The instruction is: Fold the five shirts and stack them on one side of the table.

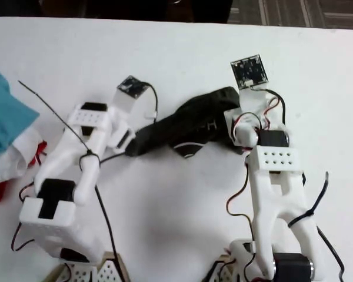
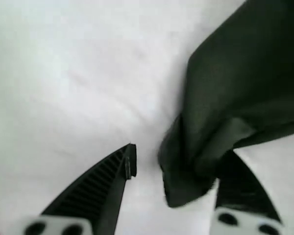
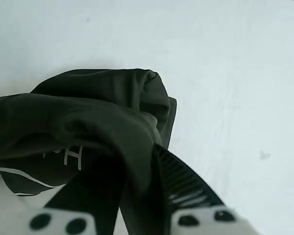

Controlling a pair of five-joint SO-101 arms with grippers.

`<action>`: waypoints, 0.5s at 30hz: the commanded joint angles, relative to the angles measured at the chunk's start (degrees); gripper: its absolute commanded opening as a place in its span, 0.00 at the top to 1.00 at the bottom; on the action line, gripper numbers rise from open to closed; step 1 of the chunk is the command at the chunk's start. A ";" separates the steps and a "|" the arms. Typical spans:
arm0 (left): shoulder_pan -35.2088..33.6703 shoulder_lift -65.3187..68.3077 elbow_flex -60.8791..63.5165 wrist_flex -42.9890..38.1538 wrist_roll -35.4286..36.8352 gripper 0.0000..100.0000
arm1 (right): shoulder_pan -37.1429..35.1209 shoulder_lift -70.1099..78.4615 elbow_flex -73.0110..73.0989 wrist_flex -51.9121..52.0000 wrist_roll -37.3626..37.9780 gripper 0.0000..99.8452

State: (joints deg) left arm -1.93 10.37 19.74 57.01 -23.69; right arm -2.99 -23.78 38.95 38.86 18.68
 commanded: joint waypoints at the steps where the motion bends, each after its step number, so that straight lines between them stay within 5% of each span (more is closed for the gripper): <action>1: 0.53 -0.18 -5.58 3.52 0.35 0.81 | 0.40 -2.24 -0.26 0.22 -0.44 0.98; 11: 1.23 0.09 -4.70 5.19 0.18 0.78 | 0.40 -2.24 -0.26 0.22 -0.44 0.98; 15: 1.23 -0.35 -4.53 5.63 0.35 0.88 | 0.40 -2.68 -0.26 0.92 -0.44 0.98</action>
State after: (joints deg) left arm -1.14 10.90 15.78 61.93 -23.69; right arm -2.99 -23.78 38.95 38.86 18.68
